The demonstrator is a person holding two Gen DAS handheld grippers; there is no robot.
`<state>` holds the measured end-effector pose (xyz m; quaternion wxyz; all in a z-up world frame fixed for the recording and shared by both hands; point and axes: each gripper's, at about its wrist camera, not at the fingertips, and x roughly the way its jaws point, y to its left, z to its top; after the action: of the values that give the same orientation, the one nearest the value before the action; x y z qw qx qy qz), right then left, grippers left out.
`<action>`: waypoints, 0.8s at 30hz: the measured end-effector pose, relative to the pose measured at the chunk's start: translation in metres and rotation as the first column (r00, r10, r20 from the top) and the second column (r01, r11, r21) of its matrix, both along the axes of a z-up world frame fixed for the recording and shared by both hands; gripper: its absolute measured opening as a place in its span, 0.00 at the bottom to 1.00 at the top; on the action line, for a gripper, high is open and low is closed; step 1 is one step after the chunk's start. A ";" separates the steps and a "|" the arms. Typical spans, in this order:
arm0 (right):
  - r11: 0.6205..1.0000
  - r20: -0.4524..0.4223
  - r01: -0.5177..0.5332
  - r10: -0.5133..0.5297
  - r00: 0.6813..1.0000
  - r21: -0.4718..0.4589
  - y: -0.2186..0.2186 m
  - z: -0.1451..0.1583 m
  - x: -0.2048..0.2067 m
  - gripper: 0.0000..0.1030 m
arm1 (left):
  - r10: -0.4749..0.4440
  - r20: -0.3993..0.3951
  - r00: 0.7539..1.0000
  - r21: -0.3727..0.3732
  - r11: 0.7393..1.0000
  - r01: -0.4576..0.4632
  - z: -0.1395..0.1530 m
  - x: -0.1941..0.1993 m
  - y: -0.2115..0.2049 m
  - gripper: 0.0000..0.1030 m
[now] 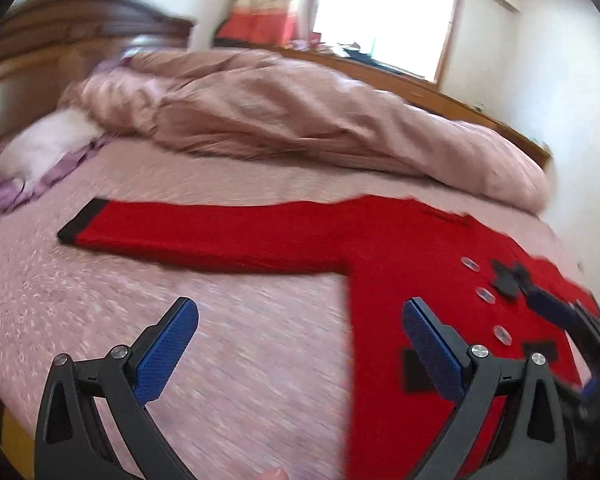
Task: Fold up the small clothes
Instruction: 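Grasp the black cuff of a red sleeve with the left tool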
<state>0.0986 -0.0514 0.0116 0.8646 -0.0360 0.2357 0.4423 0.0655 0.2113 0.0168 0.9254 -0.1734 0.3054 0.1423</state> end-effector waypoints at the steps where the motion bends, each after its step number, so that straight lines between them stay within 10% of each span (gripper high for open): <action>1: 1.000 0.003 -0.010 0.010 1.000 0.001 0.015 0.001 0.003 1.00 | 0.015 0.006 1.000 -0.040 0.999 -0.014 -0.004 0.001 0.018 0.96; 6: 0.999 -0.054 -0.037 0.037 0.998 -0.001 0.106 -0.005 0.031 1.00 | 0.185 0.009 0.983 -0.343 0.923 -0.171 -0.029 -0.010 0.116 0.96; 13: 1.000 -0.116 -0.003 0.004 0.993 0.009 0.209 -0.026 0.061 1.00 | 0.398 -0.036 0.917 -0.375 0.845 -0.381 -0.042 -0.035 0.204 0.96; 19: 0.994 -0.267 0.065 -0.038 0.963 0.093 0.224 -0.048 0.075 1.00 | 0.457 -0.167 0.874 -0.612 0.646 -0.455 -0.091 -0.048 0.254 0.91; 24: 0.990 -0.326 0.079 -0.037 0.945 0.118 0.235 -0.056 0.081 1.00 | 0.448 -0.103 0.888 -0.683 0.618 -0.390 -0.100 -0.039 0.261 0.91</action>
<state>0.1796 0.1839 -0.0440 0.8275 0.1000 0.3458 0.4310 0.0267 0.4727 -0.0828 0.7460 -0.5748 0.2509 0.2240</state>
